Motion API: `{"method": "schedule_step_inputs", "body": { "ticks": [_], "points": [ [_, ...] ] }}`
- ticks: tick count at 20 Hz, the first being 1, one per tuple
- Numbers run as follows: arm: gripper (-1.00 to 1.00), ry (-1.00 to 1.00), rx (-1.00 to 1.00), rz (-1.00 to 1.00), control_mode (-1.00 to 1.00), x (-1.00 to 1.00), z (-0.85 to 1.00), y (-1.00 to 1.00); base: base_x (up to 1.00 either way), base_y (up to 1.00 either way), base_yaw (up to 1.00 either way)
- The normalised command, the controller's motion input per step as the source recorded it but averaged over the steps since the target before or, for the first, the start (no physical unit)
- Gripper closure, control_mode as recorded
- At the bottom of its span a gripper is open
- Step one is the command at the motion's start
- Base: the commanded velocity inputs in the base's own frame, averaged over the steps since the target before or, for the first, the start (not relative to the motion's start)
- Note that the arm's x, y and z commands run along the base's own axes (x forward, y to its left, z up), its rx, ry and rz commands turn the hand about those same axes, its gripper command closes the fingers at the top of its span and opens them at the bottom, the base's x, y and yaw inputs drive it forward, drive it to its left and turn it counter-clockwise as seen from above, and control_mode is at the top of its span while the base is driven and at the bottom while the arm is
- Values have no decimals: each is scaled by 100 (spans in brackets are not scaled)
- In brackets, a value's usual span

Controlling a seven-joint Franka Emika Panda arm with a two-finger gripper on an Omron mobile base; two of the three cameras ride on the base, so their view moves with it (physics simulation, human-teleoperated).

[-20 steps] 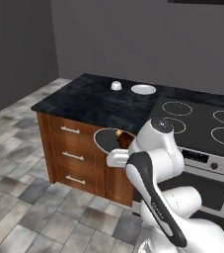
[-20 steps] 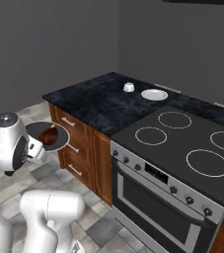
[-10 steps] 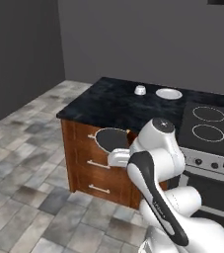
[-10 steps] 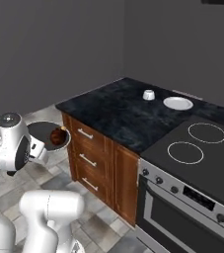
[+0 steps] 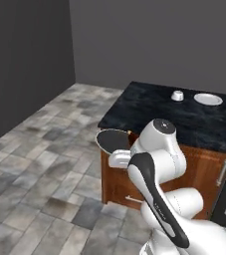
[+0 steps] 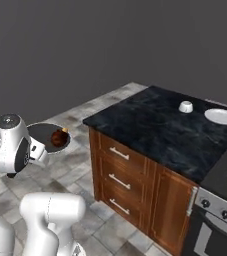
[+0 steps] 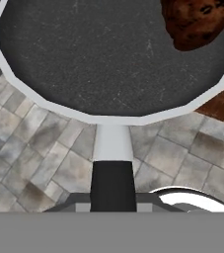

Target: Pick up the pan with the steak in it and place it on the dining table. Then place the steak on the plate.

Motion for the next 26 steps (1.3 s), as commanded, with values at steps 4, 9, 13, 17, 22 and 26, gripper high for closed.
{"method": "schedule_step_inputs", "body": {
  "ticks": [4, 9, 13, 17, 22, 26],
  "points": [
    [100, 0, 0, 0, 100, 0, 0, 0, 22, 100, -9],
    [100, 0, 0, 0, 100, 0, 0, 0, 20, 100, -8],
    [100, 0, 0, 0, 100, 0, 0, 0, 21, 100, -8],
    [100, 0, 0, 0, 100, 0, 0, 0, 23, 100, -8],
    [100, 0, 0, 0, 100, 0, 0, 0, 25, 100, -9],
    [100, 0, 0, 0, 100, 0, 0, 0, 11, 100, -9]
  ]
}}
